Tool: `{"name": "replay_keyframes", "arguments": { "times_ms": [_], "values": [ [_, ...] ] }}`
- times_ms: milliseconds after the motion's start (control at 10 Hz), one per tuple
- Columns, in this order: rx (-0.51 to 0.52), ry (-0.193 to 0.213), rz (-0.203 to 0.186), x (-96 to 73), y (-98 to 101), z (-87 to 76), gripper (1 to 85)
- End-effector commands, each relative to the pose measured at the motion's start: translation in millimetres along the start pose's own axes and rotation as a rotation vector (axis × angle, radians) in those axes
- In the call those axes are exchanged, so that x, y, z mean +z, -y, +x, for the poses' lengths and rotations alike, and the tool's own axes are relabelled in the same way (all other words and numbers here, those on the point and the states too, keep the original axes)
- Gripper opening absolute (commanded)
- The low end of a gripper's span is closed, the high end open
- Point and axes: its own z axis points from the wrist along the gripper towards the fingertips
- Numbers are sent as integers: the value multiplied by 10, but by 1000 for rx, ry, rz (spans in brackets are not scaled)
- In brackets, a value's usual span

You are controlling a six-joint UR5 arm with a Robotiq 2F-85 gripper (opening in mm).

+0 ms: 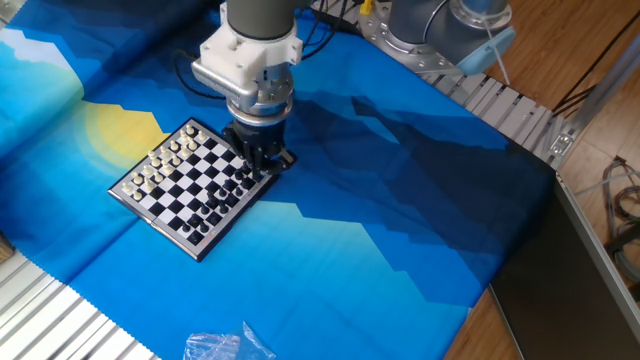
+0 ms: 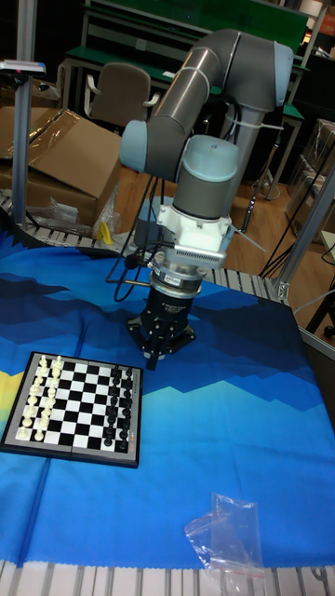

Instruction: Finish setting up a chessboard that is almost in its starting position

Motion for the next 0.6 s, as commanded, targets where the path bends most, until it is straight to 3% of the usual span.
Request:
{"name": "replay_keyframes", "arguments": {
  "times_ms": [0, 200, 400, 500],
  "values": [
    [77, -20, -41, -313, -312, 244, 10],
    [155, -22, -29, -606, -496, 318, 10],
    [222, -23, 46, -796, -435, 390, 10],
    [253, -27, 44, -858, -466, 445, 10]
  ]
}}
